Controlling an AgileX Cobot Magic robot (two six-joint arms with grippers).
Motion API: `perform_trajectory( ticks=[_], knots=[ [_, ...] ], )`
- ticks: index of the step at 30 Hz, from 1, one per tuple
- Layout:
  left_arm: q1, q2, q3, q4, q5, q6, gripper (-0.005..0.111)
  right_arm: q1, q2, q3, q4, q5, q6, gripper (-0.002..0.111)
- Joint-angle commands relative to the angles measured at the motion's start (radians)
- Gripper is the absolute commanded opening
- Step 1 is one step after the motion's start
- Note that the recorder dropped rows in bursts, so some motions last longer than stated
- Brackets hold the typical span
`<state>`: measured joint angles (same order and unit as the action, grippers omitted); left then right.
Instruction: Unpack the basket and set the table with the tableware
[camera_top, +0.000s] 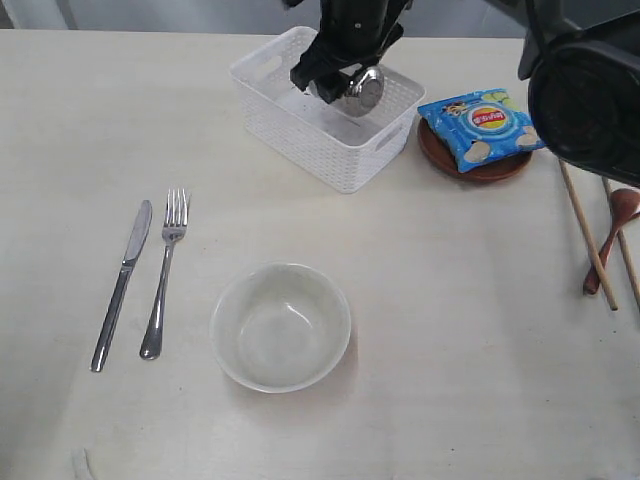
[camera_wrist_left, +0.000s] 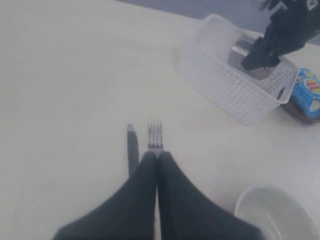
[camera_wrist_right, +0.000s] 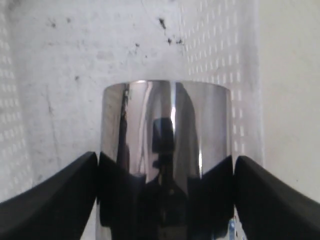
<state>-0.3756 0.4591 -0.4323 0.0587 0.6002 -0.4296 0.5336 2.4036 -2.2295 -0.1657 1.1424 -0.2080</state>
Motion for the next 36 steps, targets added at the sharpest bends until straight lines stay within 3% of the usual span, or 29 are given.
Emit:
perform_trajectory(
  ticks=[1, 10, 14, 17, 18, 20, 22, 24, 27, 32, 36],
  knots=[
    [-0.007, -0.006, 0.006, -0.010, -0.011, 0.007, 0.000, 0.006, -0.089, -0.003, 0.105, -0.020, -0.031, 0.000],
    [-0.007, -0.006, 0.006, -0.010, -0.006, 0.007, 0.000, 0.029, -0.191, 0.010, 0.326, -0.062, -0.068, 0.000],
    [-0.007, -0.006, 0.006, -0.010, -0.003, 0.007, 0.000, 0.040, -0.311, 0.246, 0.350, -0.229, -0.049, 0.000],
    [-0.007, -0.006, 0.006, -0.010, -0.005, 0.007, 0.000, 0.069, -0.503, 0.600, 0.388, -0.629, -0.071, 0.000],
    [-0.007, -0.006, 0.006, -0.014, -0.011, 0.007, 0.000, 0.121, -0.578, 0.756, 0.404, -0.872, -0.111, 0.000],
    [-0.007, -0.006, 0.006, -0.022, -0.013, 0.007, 0.000, 0.223, -0.633, 0.940, 0.406, -1.152, -0.156, 0.000],
    [-0.007, -0.006, 0.006, -0.022, -0.013, 0.007, 0.000, 0.311, -0.617, 1.039, 0.402, -1.366, -0.143, 0.000],
    [-0.007, -0.006, 0.006, -0.020, -0.009, 0.007, 0.000, 0.380, -0.572, 1.093, 0.372, -1.644, 0.014, 0.000],
    [-0.007, -0.006, 0.006, -0.020, -0.009, 0.012, 0.000, 0.420, -0.473, 1.084, 0.209, -1.846, 0.145, 0.000],
    [-0.007, -0.006, 0.006, -0.020, -0.009, 0.012, 0.000, 0.413, -0.336, 1.047, 0.213, -1.983, 0.319, 0.000],
    [-0.007, -0.006, 0.006, -0.020, -0.009, 0.014, 0.000, 0.384, -0.251, 1.041, 0.205, -2.141, 0.351, 0.000]
  ],
)
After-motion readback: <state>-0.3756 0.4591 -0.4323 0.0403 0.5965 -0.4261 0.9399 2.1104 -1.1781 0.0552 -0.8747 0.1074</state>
